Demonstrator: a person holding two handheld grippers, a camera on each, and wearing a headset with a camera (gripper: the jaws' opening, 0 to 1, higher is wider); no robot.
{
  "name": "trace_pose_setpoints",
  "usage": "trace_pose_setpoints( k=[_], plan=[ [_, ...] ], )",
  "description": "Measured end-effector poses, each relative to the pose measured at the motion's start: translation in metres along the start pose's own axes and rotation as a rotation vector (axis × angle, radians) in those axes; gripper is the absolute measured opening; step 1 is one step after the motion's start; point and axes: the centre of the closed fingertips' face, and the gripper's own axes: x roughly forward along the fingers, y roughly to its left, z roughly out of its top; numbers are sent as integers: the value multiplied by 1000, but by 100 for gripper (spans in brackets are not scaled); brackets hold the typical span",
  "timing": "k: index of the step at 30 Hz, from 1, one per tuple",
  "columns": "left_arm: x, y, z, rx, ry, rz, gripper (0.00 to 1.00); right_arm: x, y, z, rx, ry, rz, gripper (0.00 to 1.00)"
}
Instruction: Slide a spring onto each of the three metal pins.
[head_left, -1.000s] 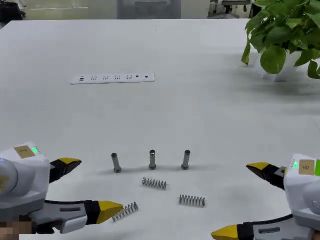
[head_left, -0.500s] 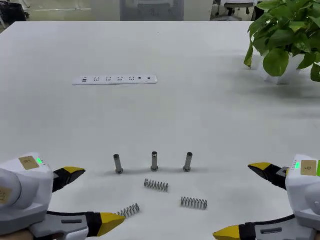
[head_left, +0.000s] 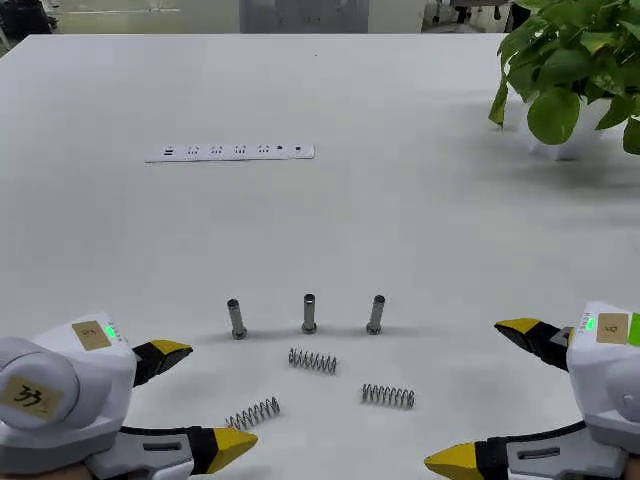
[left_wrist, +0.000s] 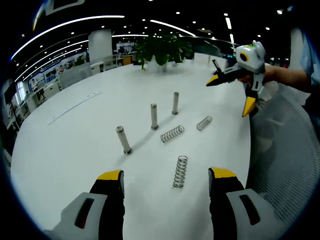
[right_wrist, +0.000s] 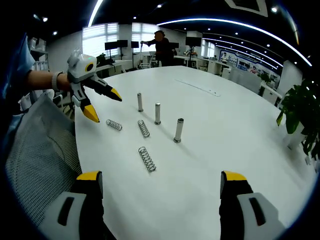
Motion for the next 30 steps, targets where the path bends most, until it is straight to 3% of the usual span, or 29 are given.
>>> trace_pose_setpoints(
  k=[13,21,30],
  plan=[
    [6,-6,-12,35,58,-7,49,1,1,-3,3,2,5,99],
    [9,-11,-14,42,74,-23,41,0,2,-3,2,2,4,99],
    [16,-17,-24,75,144,-38,26,-1,4,-5,6,9,5,99]
  ],
)
